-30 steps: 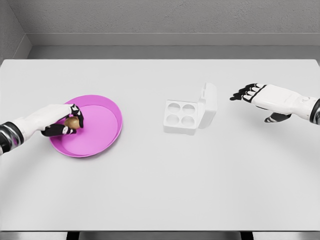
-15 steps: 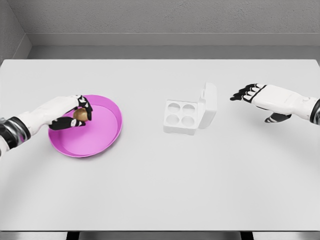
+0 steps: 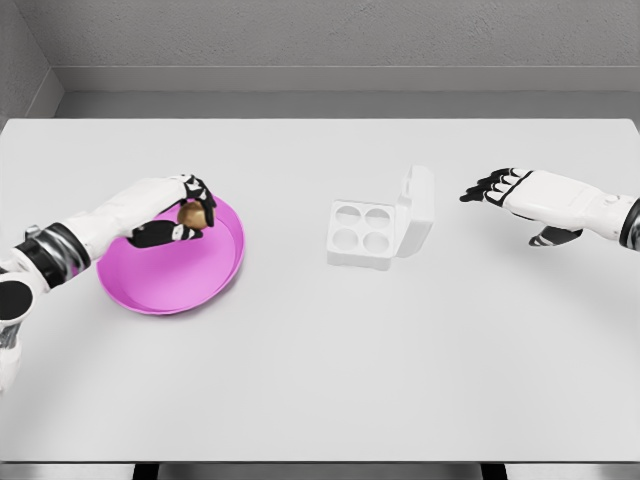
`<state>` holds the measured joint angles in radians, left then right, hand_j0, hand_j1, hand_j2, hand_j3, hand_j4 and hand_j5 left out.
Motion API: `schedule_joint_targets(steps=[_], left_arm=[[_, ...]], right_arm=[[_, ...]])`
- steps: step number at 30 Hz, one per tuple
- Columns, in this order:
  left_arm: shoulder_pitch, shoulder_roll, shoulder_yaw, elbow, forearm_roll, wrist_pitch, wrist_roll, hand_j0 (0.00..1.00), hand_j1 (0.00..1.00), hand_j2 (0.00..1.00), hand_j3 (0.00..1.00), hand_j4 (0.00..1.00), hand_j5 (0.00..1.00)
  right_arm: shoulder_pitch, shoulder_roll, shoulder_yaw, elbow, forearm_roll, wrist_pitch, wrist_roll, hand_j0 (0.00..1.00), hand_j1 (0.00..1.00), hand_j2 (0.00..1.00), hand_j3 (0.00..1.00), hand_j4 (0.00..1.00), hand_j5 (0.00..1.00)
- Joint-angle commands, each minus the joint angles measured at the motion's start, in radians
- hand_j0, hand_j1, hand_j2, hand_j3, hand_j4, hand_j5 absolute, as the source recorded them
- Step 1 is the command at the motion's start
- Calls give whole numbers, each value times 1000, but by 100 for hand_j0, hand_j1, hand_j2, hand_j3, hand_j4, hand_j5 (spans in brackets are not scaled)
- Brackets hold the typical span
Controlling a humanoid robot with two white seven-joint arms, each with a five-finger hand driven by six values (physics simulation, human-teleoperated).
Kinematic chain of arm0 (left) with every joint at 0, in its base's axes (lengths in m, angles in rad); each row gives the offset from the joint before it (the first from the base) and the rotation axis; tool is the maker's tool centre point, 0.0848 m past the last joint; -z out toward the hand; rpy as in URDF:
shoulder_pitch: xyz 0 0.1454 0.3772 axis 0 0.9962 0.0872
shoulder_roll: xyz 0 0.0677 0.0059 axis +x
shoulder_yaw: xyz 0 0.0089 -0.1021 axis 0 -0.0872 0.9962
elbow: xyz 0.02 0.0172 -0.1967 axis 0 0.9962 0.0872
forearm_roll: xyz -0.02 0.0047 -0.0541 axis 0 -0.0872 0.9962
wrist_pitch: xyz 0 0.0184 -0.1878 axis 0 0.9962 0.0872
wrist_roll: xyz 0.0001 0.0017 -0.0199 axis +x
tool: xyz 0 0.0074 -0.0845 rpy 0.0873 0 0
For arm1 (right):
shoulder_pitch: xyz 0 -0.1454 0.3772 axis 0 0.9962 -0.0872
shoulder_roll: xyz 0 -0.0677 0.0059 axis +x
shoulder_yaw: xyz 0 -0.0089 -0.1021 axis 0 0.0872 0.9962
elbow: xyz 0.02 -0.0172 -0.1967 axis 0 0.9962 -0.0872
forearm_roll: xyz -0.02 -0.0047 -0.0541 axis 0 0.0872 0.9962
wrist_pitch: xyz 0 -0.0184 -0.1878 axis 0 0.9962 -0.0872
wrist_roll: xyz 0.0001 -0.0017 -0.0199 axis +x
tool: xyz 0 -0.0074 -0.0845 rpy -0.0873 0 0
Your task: Pack egg into the box and close the box lid
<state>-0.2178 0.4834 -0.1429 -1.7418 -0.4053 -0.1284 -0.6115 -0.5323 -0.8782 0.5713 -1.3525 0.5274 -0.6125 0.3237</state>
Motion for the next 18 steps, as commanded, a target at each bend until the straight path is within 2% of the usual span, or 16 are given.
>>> schedule_joint_targets(steps=[1,5,11,18], left_arm=[[0,-29,-1,1,-1,1,1,31,31,31,31,31,31],[-11,-86,-1,1,-47,0,1,31,31,31,31,31,31],[-15,-129,-4,1,-55,0,1,30,30,30,30,30,30],[-43,-187,-40,2,-89,0,1,30,30,30,30,30,30]], right_arm=[[0,-2,-1,0,-6,2,0,100,100,100,100,100,100],[0,-1,-1,0,-6,2,0,100,100,100,100,100,100],[0,-2,-1,0,-6,2,0,100,100,100,100,100,100],[0,-1,-1,0,-6,2,0,100,100,100,100,100,100]])
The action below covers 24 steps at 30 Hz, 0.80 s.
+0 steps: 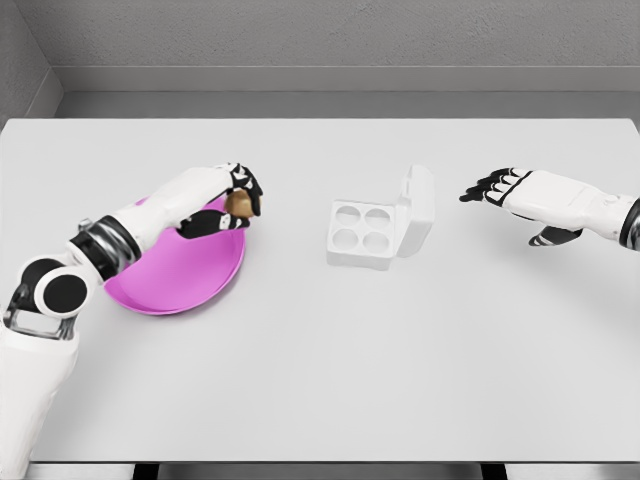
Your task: Pack egg into the box and close the box lid
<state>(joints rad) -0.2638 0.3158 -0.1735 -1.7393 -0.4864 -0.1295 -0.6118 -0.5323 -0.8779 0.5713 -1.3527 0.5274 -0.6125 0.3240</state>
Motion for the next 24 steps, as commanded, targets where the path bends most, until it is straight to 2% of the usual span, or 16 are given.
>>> schedule_joint_targets(steps=[1,5,20,24], left_arm=[[-2,-32,-9,3,-8,1,1,30,30,30,30,30,30],[-8,-107,-9,7,-74,1,1,30,30,30,30,30,30],[-32,-228,-54,33,-146,1,1,30,30,30,30,30,30],[-48,-254,-55,78,-146,-1,1,30,30,30,30,30,30]], right_arm=[[0,-1,-1,0,-6,2,0,100,100,100,100,100,100],[0,-1,-1,0,-6,2,0,100,100,100,100,100,100],[0,2,-1,-14,-6,2,1,100,100,100,100,100,100],[2,2,-1,-16,-6,2,-2,100,100,100,100,100,100]])
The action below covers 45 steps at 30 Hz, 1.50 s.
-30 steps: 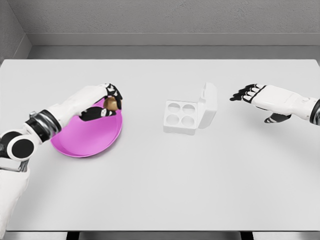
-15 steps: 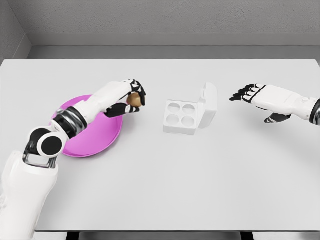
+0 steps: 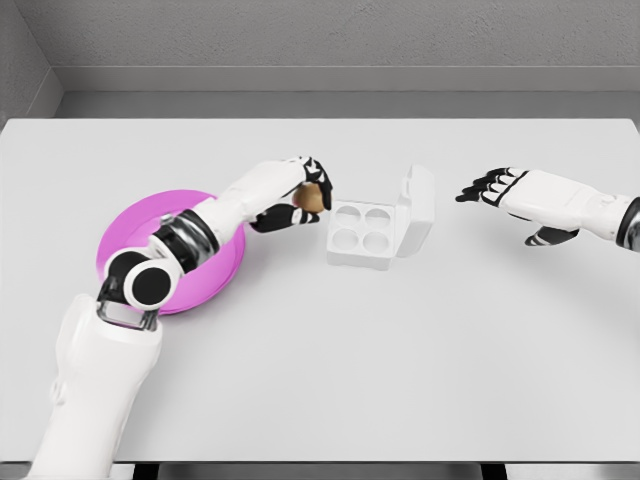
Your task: Pack egg into the box and close the box lid
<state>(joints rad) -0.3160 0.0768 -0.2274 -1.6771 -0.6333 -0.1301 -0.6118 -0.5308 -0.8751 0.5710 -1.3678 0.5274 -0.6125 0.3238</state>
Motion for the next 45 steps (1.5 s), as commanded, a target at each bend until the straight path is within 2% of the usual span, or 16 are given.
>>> schedule_joint_targets(steps=[1,9,11,14,24,31,38,41,45], left_arm=[[0,-18,-3,26,1,0,1,30,30,30,30,30,30],[-14,-57,-39,66,-14,-2,1,30,30,30,30,30,30],[-31,-77,-44,97,-14,-2,1,30,30,30,30,30,30],[-54,-77,-52,142,-14,-3,1,30,30,30,30,30,30],[-78,-77,-79,218,-28,-5,1,31,31,31,31,31,31],[-89,-77,-81,232,-86,-3,1,31,31,31,31,31,31],[-129,-77,-122,238,-89,1,1,31,31,31,31,31,31],[-147,-77,-122,272,-91,1,1,31,31,31,31,31,31],[-150,-77,-122,275,-91,0,1,34,34,34,34,34,34]], right_arm=[[0,-1,0,-1,-6,2,-2,100,100,100,100,100,100],[0,-1,0,-1,-6,2,-3,100,100,100,100,100,100],[0,-1,0,-10,-6,2,-2,100,100,100,100,100,100],[0,-2,0,-13,-6,2,-2,100,100,100,100,100,100],[0,-2,0,-13,-6,2,-2,100,100,100,100,100,100],[0,-2,0,-13,-6,2,-2,100,100,100,100,100,100],[0,-2,0,-13,-6,2,-2,100,100,100,100,100,100],[0,-2,0,-13,-6,2,-2,100,100,100,100,100,100],[0,-2,0,-13,-6,2,0,100,100,100,100,100,100]])
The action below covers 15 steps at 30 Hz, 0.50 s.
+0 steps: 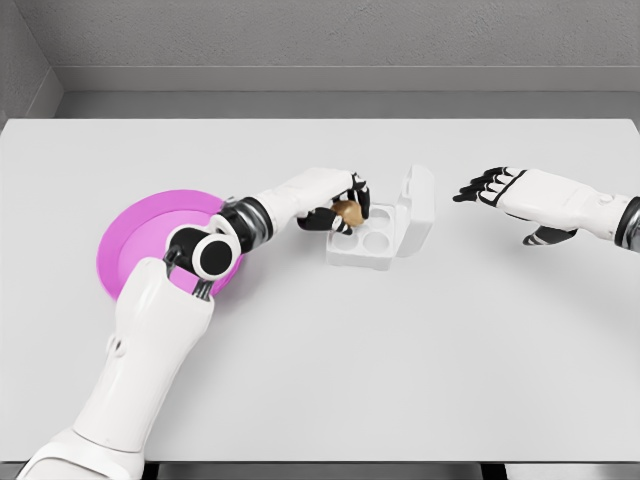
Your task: Pack egg into the box and close the box lid
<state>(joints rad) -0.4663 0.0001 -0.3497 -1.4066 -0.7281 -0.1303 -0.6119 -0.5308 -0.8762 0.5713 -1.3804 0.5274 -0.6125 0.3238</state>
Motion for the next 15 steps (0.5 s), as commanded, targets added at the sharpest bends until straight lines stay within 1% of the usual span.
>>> schedule_joint_targets(steps=[1,2,3,4,5,9,13,14,15], left_arm=[[0,0,-2,5,4,-2,1,36,36,36,36,36,36],[0,0,-2,3,6,-5,1,41,41,41,41,41,41],[0,0,-2,3,6,-6,1,48,48,48,48,48,48],[0,0,-5,3,6,-6,1,52,52,52,52,52,52],[0,0,-18,1,6,-6,1,54,54,54,54,54,54],[0,0,-18,-5,7,-8,1,66,66,66,66,66,66],[0,0,-17,-9,7,-8,1,70,70,70,70,70,70],[0,0,-15,-11,7,-5,1,79,79,79,79,79,79],[0,0,-14,-12,7,-5,1,84,84,84,84,84,84]], right_arm=[[0,-1,-1,0,-6,2,-2,100,100,100,100,100,100],[0,-1,-1,0,-6,2,-2,100,100,100,100,100,100],[0,-1,-1,0,-6,2,-2,100,100,100,100,100,100],[0,-3,-1,0,-6,2,-2,100,100,100,100,100,100],[0,-1,-1,0,-6,2,-2,100,100,100,100,100,100],[0,-3,-1,0,-6,2,-2,100,100,100,100,100,100],[0,-3,-1,0,-6,2,-2,100,100,100,100,100,100],[0,-3,-1,0,-6,2,-2,100,100,100,100,100,100],[0,-3,-1,0,-6,2,0,100,100,100,100,100,100]])
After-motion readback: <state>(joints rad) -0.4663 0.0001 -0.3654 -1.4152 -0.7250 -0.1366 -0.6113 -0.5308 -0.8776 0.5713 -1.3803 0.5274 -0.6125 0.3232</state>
